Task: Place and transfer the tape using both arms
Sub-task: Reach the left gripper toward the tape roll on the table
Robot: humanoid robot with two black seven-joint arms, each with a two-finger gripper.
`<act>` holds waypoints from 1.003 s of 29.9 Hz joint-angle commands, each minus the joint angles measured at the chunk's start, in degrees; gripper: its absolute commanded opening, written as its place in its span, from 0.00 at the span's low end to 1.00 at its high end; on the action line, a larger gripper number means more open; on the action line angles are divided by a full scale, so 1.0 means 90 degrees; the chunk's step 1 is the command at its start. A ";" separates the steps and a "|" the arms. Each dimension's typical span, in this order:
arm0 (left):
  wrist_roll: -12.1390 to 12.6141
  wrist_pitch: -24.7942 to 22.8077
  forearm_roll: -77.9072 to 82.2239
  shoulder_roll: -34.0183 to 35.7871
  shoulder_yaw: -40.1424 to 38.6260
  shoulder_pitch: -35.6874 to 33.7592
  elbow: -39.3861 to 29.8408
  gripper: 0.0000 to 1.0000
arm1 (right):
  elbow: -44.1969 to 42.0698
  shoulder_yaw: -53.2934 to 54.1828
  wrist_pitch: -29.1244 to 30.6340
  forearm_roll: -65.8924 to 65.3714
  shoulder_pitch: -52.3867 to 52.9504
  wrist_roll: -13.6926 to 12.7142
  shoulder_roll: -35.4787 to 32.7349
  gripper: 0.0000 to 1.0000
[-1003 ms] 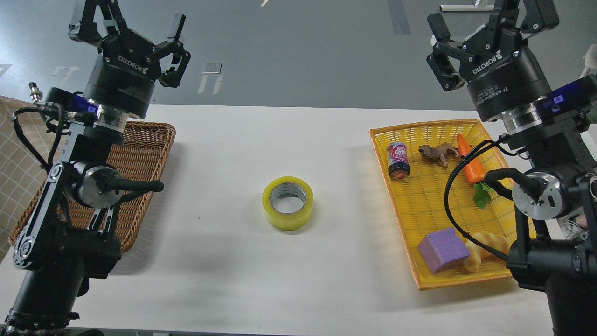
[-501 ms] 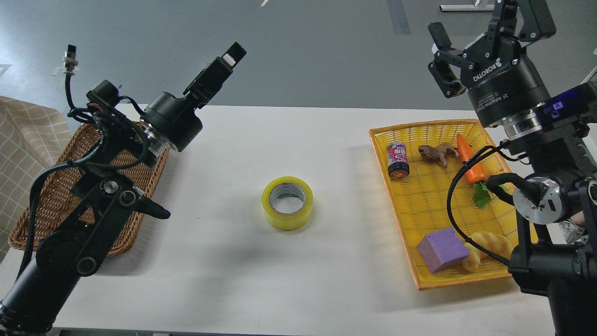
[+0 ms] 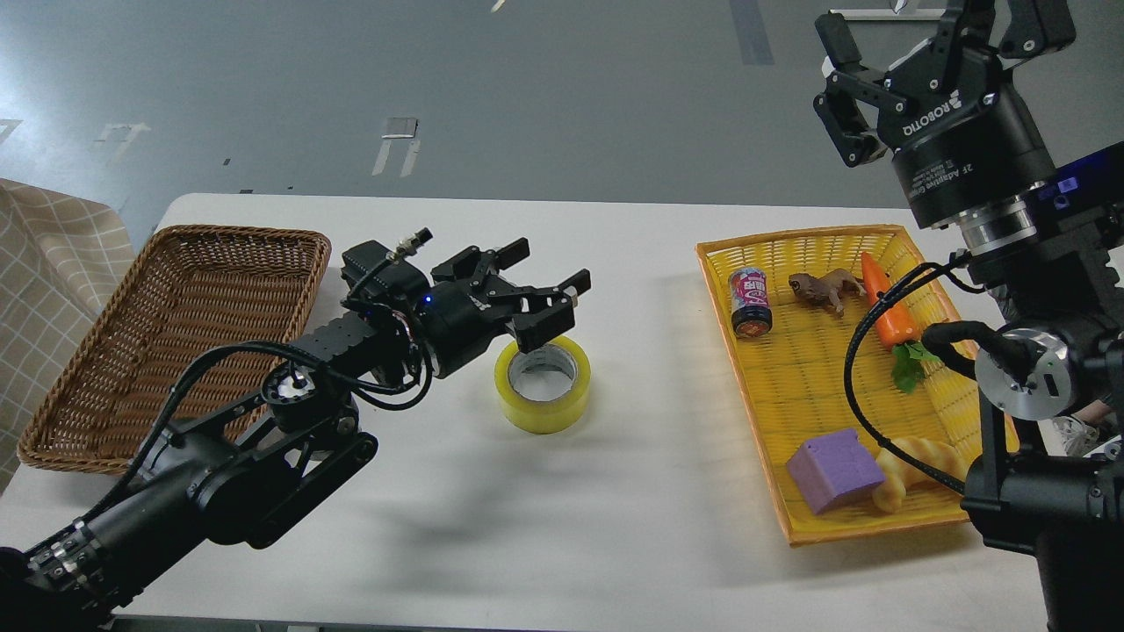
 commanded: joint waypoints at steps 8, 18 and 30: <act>0.0004 0.0203 -0.0001 -0.0430 0.1061 -0.0610 0.1342 0.97 | -0.0008 0.0310 -0.0027 0.0000 -0.0112 0.0009 0.0029 0.98; -0.0064 0.0719 -0.0001 -0.0431 0.1257 -0.0600 0.1820 0.97 | -0.0037 0.0662 -0.0018 0.0000 -0.0336 0.0185 0.0038 0.98; -0.0211 0.1033 -0.0001 -0.0157 0.1413 -0.0425 0.1909 0.97 | 0.0012 0.0652 -0.0018 0.0000 -0.0561 0.0184 0.0038 0.98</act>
